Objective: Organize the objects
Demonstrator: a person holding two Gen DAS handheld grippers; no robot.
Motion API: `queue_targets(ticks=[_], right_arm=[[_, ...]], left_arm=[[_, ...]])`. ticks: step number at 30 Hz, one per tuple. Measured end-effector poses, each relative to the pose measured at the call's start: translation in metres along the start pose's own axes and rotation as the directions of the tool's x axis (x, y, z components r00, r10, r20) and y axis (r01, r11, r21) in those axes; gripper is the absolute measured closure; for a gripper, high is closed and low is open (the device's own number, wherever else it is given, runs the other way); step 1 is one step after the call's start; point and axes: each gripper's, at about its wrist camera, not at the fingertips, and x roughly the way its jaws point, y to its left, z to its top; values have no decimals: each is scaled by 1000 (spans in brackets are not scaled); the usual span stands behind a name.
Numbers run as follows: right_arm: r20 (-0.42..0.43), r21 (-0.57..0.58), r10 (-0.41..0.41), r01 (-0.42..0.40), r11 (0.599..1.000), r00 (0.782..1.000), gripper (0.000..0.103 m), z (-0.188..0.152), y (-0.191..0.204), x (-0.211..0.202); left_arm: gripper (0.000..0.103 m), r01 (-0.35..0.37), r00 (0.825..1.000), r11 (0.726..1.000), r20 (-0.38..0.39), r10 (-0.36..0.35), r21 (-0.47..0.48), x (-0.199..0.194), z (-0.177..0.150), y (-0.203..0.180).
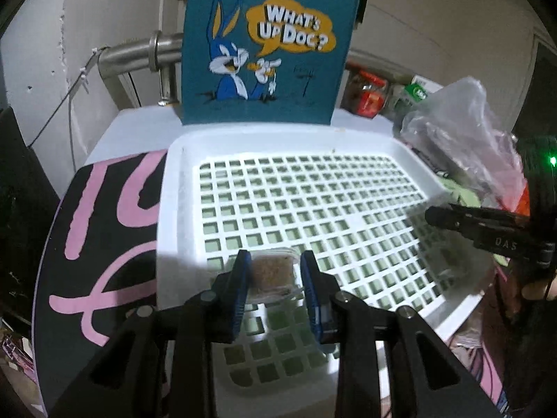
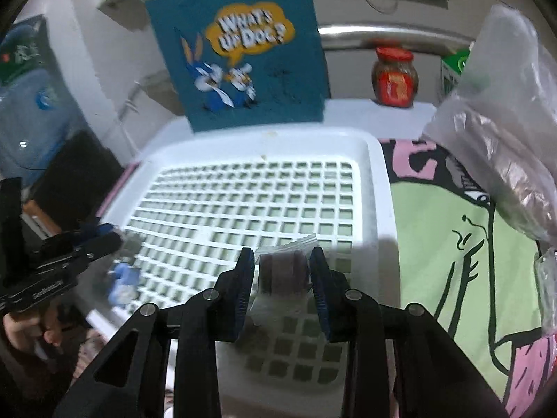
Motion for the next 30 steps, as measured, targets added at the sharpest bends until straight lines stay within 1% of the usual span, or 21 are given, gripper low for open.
queue_targets(ticks=[2, 5, 6, 7, 9, 10, 12, 13, 14, 15, 18, 21, 22, 25, 28, 30], right_arm=[[-19, 7, -14, 14, 1000, 1000, 72, 0, -1, 8], [-39, 13, -19, 20, 1000, 999, 67, 2, -1, 14], [-30, 10, -17, 18, 1000, 999, 59, 2, 1, 11], [-20, 10, -13, 13, 1000, 1000, 53, 3, 3, 7], [25, 15, 3, -3, 1000, 1000, 47, 3, 8, -8], [64, 17, 27, -28, 999, 998, 44, 3, 11, -22], [118, 13, 52, -54, 998, 992, 40, 3, 15, -44], [164, 4, 65, -66, 998, 984, 37, 3, 19, -62], [187, -2, 70, -71, 997, 980, 36, 2, 21, -72], [234, -15, 80, -78, 997, 969, 33, 0, 25, -92], [322, -51, 95, -83, 995, 942, 25, -7, 36, -128], [412, -92, 112, -81, 992, 904, 19, -20, 46, -166], [424, -99, 114, -79, 992, 899, 18, -20, 47, -171], [464, -117, 117, -70, 991, 878, 18, -36, 51, -191], [467, -118, 117, -69, 991, 876, 17, -49, 51, -202], [459, -117, 106, -58, 991, 882, 17, -59, 51, -202]], left_arm=[[72, -2, 1000, 1000, -7, 2, -3, 4, -1, -1], [69, 14, 1000, 999, -23, -15, -35, 5, 0, 3], [65, 28, 999, 998, -25, -29, -48, 4, 0, 5], [57, 41, 999, 997, -17, -42, -59, 0, 0, 7], [47, 70, 997, 995, 15, -69, -69, -12, 1, 8], [44, 82, 996, 994, 29, -80, -69, -19, 1, 7], [41, 105, 993, 993, 64, -101, -61, -36, 4, 6], [41, 111, 990, 992, 87, -107, -52, -48, 6, 6], [40, 110, 989, 993, 104, -105, -45, -57, 8, 5], [39, 112, 986, 993, 126, -107, -38, -68, 10, 4], [39, 115, 973, 993, 202, -110, -11, -105, 12, 2], [39, 113, 962, 994, 252, -110, 2, -130, 7, 0], [39, 109, 957, 994, 268, -107, 10, -139, 3, -2], [39, 101, 951, 994, 289, -106, 32, -154, -10, -8], [39, 103, 950, 994, 290, -112, 47, -160, -24, -11], [39, 99, 952, 994, 284, -110, 53, -161, -33, -13]])
